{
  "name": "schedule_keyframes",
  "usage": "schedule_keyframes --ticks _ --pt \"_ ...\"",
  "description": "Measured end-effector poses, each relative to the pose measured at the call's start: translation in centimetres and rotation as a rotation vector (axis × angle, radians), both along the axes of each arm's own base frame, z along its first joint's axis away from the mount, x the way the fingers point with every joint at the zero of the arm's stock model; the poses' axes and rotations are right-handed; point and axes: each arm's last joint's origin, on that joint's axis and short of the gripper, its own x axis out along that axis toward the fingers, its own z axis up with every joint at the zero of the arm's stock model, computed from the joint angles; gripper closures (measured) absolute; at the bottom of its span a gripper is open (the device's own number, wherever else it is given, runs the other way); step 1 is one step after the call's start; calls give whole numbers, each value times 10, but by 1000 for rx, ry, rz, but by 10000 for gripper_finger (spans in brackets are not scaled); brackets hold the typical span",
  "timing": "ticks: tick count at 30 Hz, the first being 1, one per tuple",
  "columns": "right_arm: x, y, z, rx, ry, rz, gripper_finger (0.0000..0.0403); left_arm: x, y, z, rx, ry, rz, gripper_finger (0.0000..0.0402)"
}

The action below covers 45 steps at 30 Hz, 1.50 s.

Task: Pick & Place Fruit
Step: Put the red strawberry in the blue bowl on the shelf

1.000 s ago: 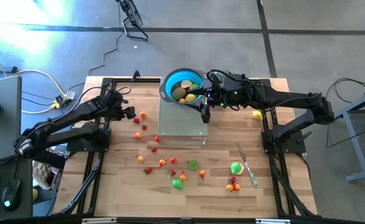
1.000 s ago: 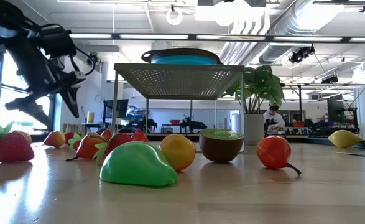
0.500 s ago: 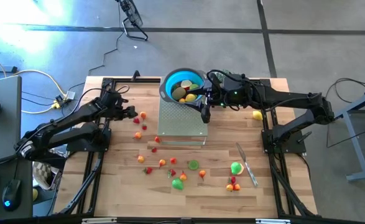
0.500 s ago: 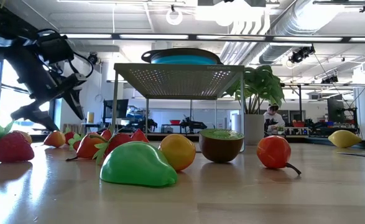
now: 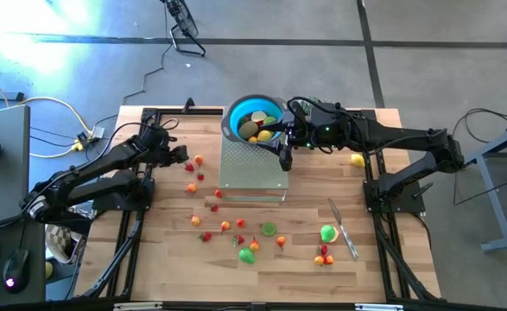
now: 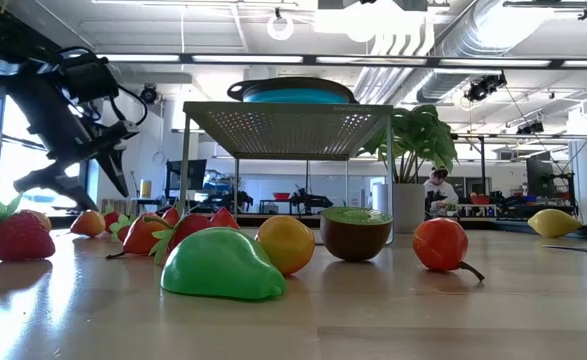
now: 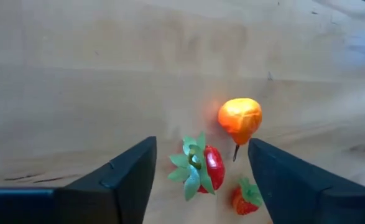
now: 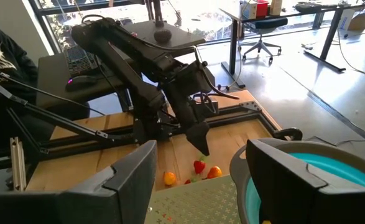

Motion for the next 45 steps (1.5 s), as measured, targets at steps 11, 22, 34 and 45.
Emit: schedule_keyframes --ticks 11,22,34,45 --pt "0 0 0 0 0 0 164 -3 -3 -3 -73 18 45 164" --pt "0 0 0 6 -1 -1 164 9 -15 -3 -5 76 98 164" --pt "0 0 0 4 -1 -1 164 14 -14 -3 47 87 133 164" --pt "0 0 0 4 -2 -1 164 26 -7 -16 -19 113 114 165"
